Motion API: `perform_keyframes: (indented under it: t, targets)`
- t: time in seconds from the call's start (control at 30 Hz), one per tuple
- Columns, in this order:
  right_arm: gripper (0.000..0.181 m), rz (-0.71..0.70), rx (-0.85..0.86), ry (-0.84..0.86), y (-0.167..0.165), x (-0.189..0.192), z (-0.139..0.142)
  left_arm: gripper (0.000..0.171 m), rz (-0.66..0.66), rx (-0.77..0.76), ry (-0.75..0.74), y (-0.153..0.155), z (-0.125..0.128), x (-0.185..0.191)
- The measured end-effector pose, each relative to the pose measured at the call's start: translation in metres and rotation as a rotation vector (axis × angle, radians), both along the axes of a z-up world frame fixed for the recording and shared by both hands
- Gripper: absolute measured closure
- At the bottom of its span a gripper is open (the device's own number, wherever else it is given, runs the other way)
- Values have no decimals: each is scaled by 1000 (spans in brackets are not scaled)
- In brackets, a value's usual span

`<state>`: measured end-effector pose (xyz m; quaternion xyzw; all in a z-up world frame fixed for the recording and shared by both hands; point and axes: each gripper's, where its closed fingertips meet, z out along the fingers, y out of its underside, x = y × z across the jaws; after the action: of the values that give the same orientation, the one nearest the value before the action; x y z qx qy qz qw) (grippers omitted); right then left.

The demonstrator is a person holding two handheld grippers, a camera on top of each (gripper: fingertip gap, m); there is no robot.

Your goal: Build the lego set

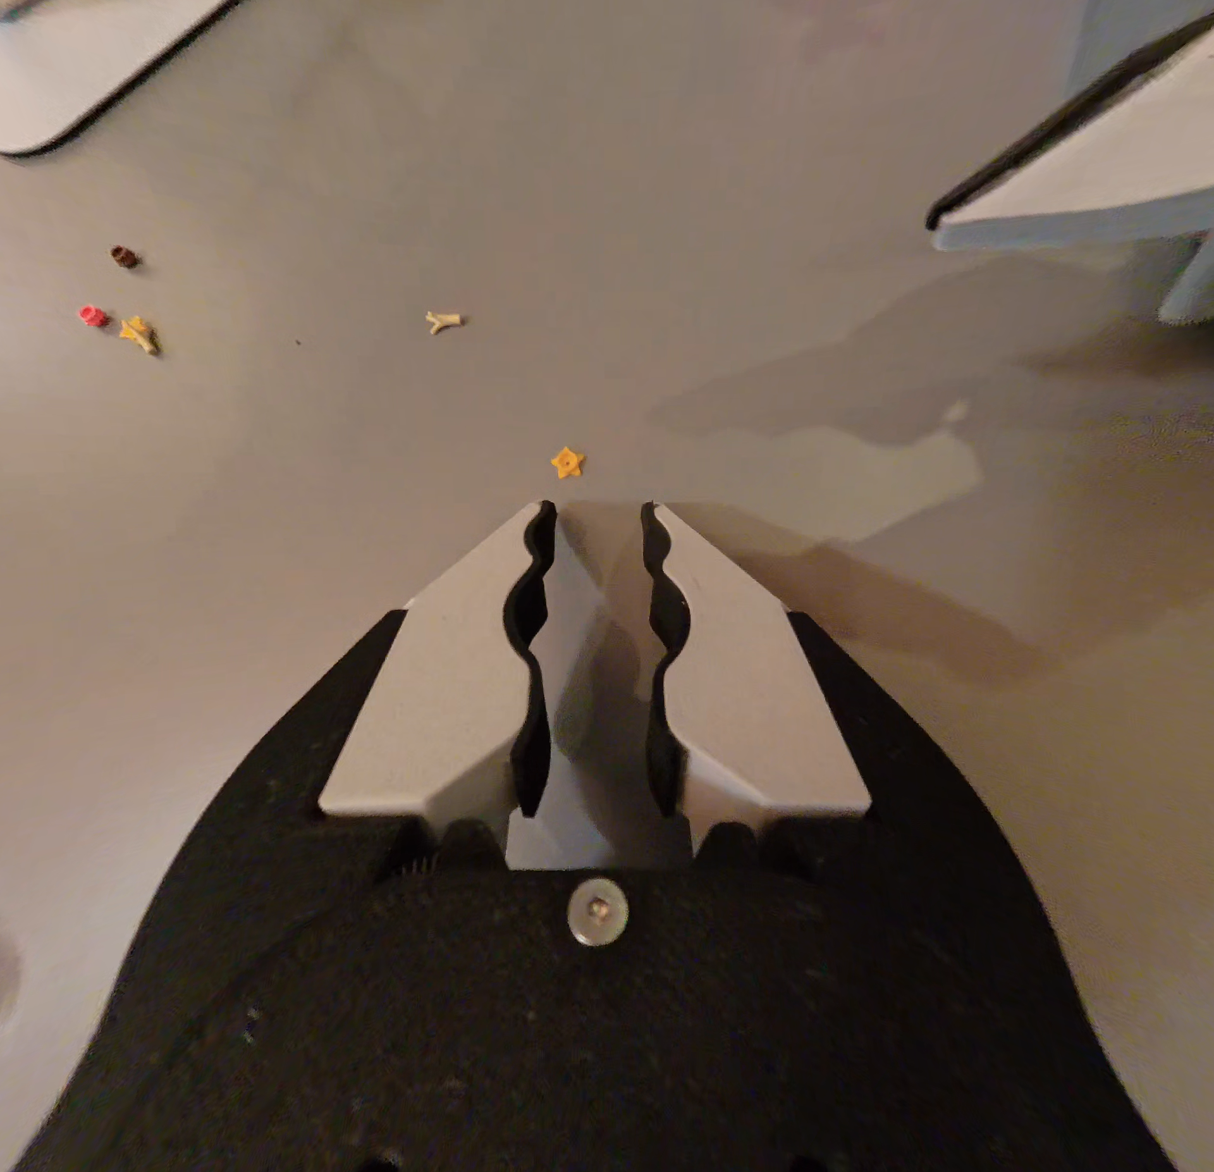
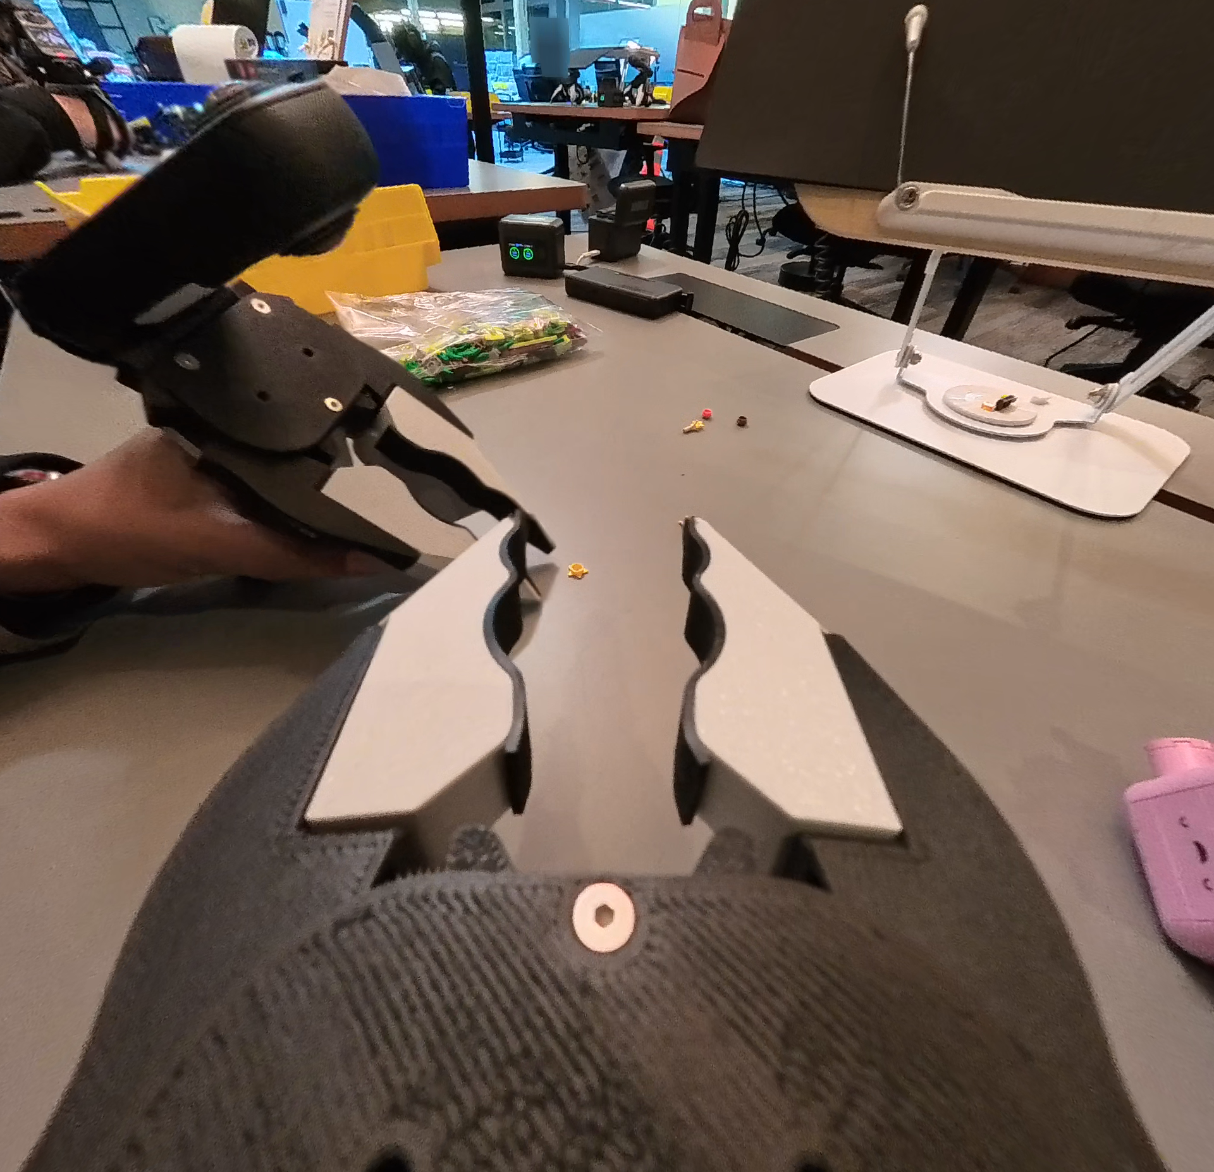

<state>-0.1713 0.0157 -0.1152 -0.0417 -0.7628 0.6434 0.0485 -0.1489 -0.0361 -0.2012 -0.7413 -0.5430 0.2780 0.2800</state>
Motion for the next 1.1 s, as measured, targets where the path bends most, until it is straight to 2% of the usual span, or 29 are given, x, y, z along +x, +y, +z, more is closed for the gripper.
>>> perform_keyframes:
  t: [0.13,0.3,0.47,0.6,0.73,0.8,1.0,1.1]
  targets:
    - [135,5,-31,-37,3,-2,4,145,29,5,-4,-5,0,-11]
    - [135,11,-78,-91,7,-7,9,164,20,119,-45,-2,-2,-20]
    - [138,1,-109,-123,10,-11,13,166,6,229,-65,2,-1,-30]
    - [142,7,-95,-106,9,-8,11,166,-44,205,-67,16,-1,-51]
    - [145,28,-35,-35,2,4,4,165,-115,28,-27,32,-3,-88]
    - [145,17,-18,-3,1,5,2,165,-143,3,-19,41,-3,-110]
    - [142,21,-19,-68,1,0,1,166,-163,227,-86,59,-1,-183]
    - [140,31,-30,-77,2,1,3,166,-170,225,-87,61,-2,-221]
